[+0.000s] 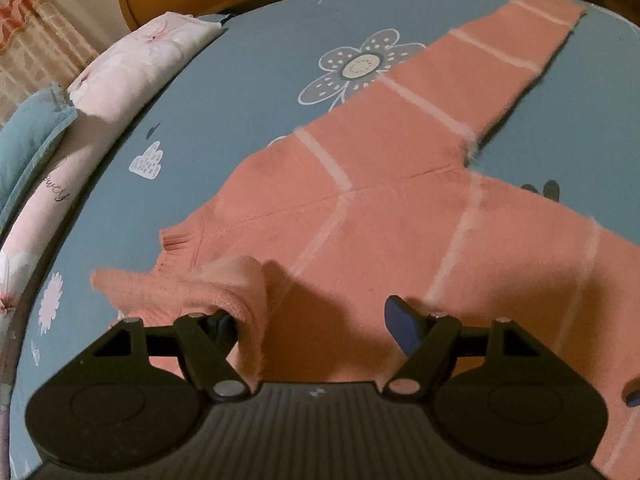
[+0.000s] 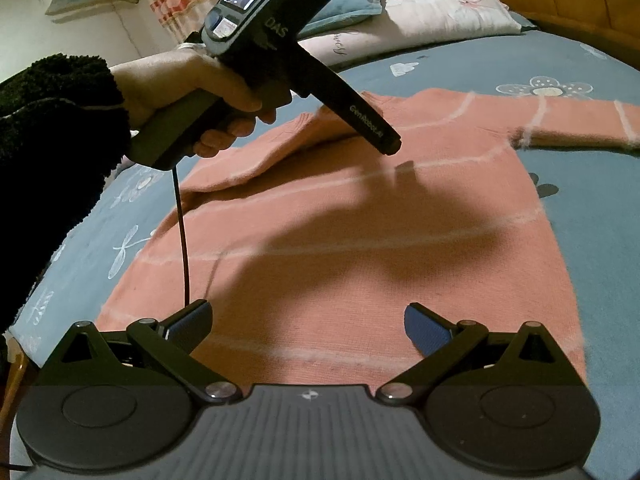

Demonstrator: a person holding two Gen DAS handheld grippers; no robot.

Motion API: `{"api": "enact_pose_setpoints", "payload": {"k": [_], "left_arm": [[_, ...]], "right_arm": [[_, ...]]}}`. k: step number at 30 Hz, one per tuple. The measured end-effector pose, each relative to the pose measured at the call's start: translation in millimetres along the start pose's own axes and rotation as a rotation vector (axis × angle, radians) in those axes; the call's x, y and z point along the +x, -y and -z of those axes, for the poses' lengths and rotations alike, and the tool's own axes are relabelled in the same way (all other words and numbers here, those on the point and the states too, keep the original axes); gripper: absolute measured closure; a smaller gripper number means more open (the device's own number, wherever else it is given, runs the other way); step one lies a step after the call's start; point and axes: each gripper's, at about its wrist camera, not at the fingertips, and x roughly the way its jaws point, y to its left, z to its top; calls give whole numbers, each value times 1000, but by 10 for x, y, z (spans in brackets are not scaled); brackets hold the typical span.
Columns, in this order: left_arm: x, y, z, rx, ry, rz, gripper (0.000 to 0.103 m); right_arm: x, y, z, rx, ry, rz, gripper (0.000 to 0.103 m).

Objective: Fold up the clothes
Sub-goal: 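Lay the sleeve onto the sweater body and open the left gripper, then move the open right gripper to the other sleeve cuff and close on it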

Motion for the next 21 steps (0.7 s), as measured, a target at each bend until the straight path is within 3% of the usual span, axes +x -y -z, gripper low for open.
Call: {"api": "enact_pose_setpoints", "payload": {"k": [6,9,15,18,21], "left_arm": [[-85,71,5,87,8,2,27],[-173,24,33,65,37,26,26],[-454,-403,155,-127,133,52,25],[-614,-786,411,-270,164,21,23],[-772,-1143,824,-385,163,-57,19]], "right_arm": [[-4,-1,2,-1,1,-2,0],[6,6,4,2,-2,1,0],[38,13,3,11,-10,6,0],[64,28,2,14,-17,8,0],[92,31,-3,18,-20,12,0]]}}
